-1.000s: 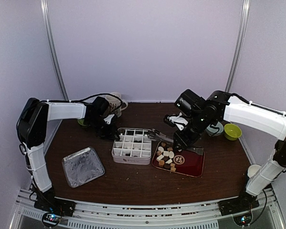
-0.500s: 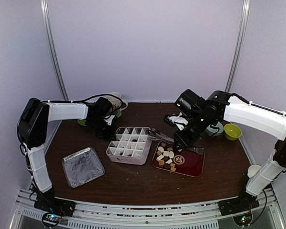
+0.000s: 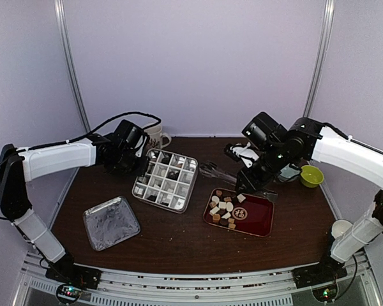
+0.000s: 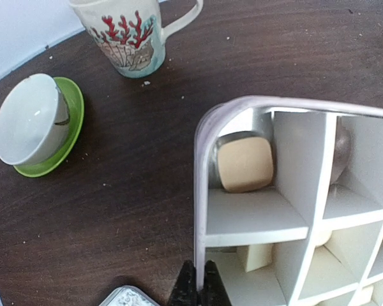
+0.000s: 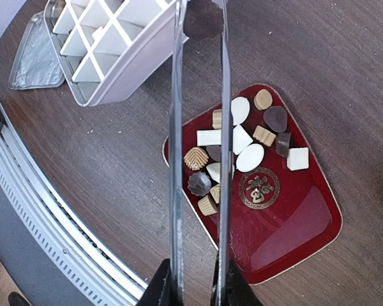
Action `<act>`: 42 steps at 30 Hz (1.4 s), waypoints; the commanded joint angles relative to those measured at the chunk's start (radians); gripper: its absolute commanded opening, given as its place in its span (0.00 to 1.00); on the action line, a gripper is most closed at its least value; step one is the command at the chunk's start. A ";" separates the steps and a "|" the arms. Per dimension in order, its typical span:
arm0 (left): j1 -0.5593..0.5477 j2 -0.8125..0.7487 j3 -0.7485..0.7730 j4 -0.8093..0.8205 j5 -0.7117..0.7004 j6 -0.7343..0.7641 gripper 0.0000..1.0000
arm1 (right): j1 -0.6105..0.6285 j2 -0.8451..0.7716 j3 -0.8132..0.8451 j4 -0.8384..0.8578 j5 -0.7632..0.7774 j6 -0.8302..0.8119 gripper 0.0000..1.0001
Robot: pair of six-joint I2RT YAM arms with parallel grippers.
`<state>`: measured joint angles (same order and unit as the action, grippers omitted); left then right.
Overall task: Pack the chocolate
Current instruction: Pick up the packing box from the center of the board, then place the packing box at the center of the board.
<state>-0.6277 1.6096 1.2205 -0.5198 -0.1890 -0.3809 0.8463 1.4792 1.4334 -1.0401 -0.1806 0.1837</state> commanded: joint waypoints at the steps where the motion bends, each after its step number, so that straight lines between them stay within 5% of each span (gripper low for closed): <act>1: -0.042 -0.067 -0.033 0.134 -0.162 0.032 0.00 | -0.004 -0.036 -0.009 0.030 0.036 0.012 0.22; 14: -0.057 -0.035 -0.030 0.125 -0.151 0.014 0.00 | 0.014 -0.006 0.002 0.036 -0.103 -0.025 0.23; 27: -0.006 0.241 0.257 -0.267 0.183 -0.032 0.00 | 0.007 0.109 0.023 0.083 -0.046 -0.038 0.20; 34: 0.034 0.330 0.290 -0.332 0.347 -0.082 0.00 | -0.018 0.146 -0.001 0.117 -0.089 -0.033 0.20; 42: 0.034 0.331 0.274 -0.319 0.361 -0.077 0.33 | -0.034 0.173 -0.009 0.143 -0.100 -0.025 0.20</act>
<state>-0.5907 1.9598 1.4715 -0.8463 0.1192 -0.4511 0.8177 1.6352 1.4281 -0.9344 -0.2699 0.1593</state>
